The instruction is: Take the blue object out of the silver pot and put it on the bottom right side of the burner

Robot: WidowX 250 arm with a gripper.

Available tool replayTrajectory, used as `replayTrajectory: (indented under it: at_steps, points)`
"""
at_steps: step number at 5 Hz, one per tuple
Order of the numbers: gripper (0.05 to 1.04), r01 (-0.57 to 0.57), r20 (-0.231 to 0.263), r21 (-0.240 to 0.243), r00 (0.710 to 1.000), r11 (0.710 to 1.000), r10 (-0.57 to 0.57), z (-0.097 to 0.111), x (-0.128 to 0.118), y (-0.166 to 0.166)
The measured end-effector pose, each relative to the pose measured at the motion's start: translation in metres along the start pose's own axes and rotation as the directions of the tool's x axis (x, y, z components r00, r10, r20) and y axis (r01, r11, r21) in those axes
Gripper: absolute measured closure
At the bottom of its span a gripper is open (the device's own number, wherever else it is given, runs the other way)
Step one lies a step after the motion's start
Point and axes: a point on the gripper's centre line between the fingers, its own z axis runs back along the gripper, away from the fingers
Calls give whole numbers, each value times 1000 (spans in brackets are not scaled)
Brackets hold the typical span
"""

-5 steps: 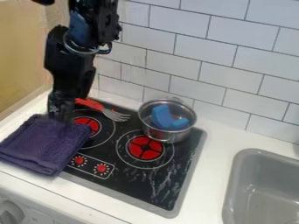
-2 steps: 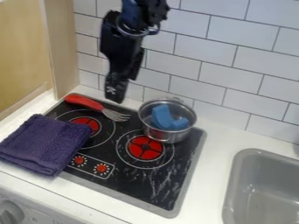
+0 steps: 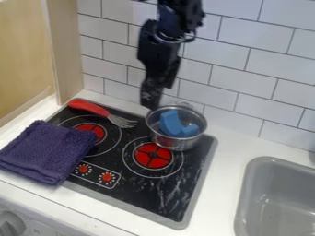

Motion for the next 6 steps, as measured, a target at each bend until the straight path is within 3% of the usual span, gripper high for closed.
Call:
replayTrajectory:
  at_steps: [3,6]
  points:
    - [85,114,-53,46,992,992,-111,-23,-33,-5]
    - [85,147,-71,59,987,987,-142,-36,-40,-9]
